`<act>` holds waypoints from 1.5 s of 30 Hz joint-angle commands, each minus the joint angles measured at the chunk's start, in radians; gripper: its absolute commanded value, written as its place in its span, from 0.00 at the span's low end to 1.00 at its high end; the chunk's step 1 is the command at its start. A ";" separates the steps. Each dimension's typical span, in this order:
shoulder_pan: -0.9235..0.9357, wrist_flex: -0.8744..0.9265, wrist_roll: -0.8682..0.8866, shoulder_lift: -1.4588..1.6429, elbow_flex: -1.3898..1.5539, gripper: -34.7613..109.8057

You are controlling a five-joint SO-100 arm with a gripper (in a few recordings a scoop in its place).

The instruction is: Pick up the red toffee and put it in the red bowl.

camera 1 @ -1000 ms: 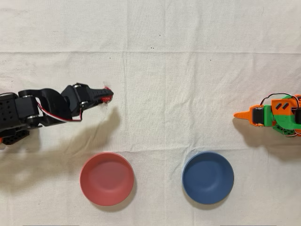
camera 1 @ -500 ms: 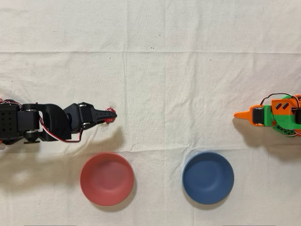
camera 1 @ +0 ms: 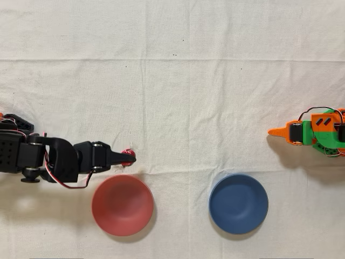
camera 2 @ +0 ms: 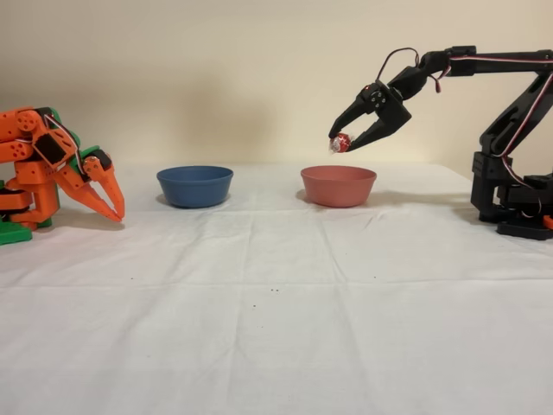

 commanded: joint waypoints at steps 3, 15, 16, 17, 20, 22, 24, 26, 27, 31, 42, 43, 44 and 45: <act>0.087 -0.028 -0.028 0.046 -0.005 0.33; 0.189 -0.103 -0.037 0.000 0.060 0.33; 0.199 -0.112 -0.037 -0.009 0.060 0.33; 0.212 -0.120 -0.038 -0.021 0.060 0.33; 0.245 -0.140 -0.040 -0.058 0.043 0.33; 0.265 -0.149 -0.040 -0.084 0.028 0.33; 0.285 -0.161 -0.040 -0.107 0.015 0.33; 0.301 -0.167 -0.038 -0.129 0.000 0.33; 0.307 -0.170 -0.038 -0.138 -0.005 0.33; 0.327 -0.186 -0.040 -0.161 -0.017 0.33; 0.388 -0.212 -0.040 -0.276 -0.109 0.33; 0.391 -0.210 -0.040 -0.282 -0.120 0.33; 0.391 -0.206 -0.040 -0.287 -0.129 0.33; 0.393 -0.202 -0.040 -0.288 -0.135 0.33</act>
